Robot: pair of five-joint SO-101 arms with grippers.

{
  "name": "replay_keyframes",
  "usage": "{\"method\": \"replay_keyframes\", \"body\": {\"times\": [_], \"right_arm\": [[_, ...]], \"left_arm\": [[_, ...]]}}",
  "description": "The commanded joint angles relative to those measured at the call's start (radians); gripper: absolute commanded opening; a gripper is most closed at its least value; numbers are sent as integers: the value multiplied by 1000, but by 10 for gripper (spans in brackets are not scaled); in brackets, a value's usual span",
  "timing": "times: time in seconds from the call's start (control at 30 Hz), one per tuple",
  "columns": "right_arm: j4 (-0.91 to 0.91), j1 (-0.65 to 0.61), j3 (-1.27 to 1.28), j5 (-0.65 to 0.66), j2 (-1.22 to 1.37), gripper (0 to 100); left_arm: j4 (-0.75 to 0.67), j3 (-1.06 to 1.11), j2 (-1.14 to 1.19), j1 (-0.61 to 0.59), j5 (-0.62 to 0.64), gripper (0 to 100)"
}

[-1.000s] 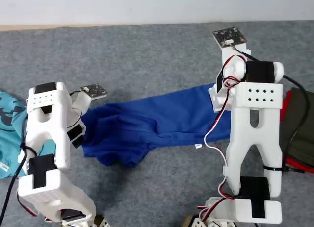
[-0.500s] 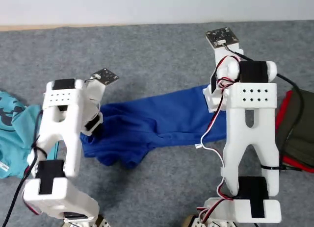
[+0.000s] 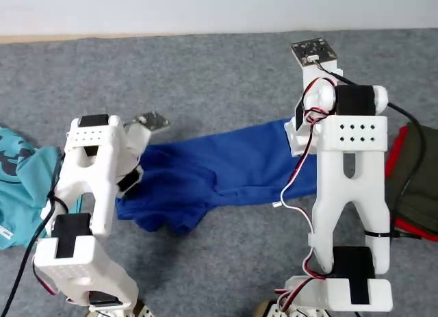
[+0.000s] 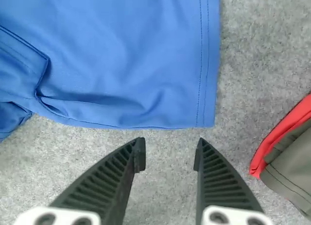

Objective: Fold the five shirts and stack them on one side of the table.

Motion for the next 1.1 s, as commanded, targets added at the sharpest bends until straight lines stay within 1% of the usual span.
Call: {"method": "replay_keyframes", "body": {"times": [0.0, 0.17, 0.27, 0.33, 0.4, 0.5, 0.63, 0.8, 0.97, 1.07], "right_arm": [[35, -4, -6, -6, -36, 176], [35, -5, -6, -6, -36, 176], [28, -8, -6, -6, -35, 176], [25, -8, -6, -6, -35, 176], [24, -8, -6, -6, -33, 176], [24, -8, -6, -6, -27, 176], [33, -8, -6, -6, 2, 176], [33, -10, -6, -6, 8, 176], [30, -10, -6, -9, 8, 176], [28, -10, -6, -11, 10, 176]], "left_arm": [[41, 22, -14, -38, -104, 4], [32, 47, -6, -94, -153, 5], [6, 47, -9, -97, -150, 7], [6, 44, -11, -92, -149, 29], [9, 44, -14, -81, -146, 63], [17, 42, -14, -68, -103, 85], [97, 19, -32, -46, -110, 84], [166, -31, -221, -12, -110, 84], [143, -35, -382, 69, -98, 84], [71, -33, -365, 109, 11, 83]]}}
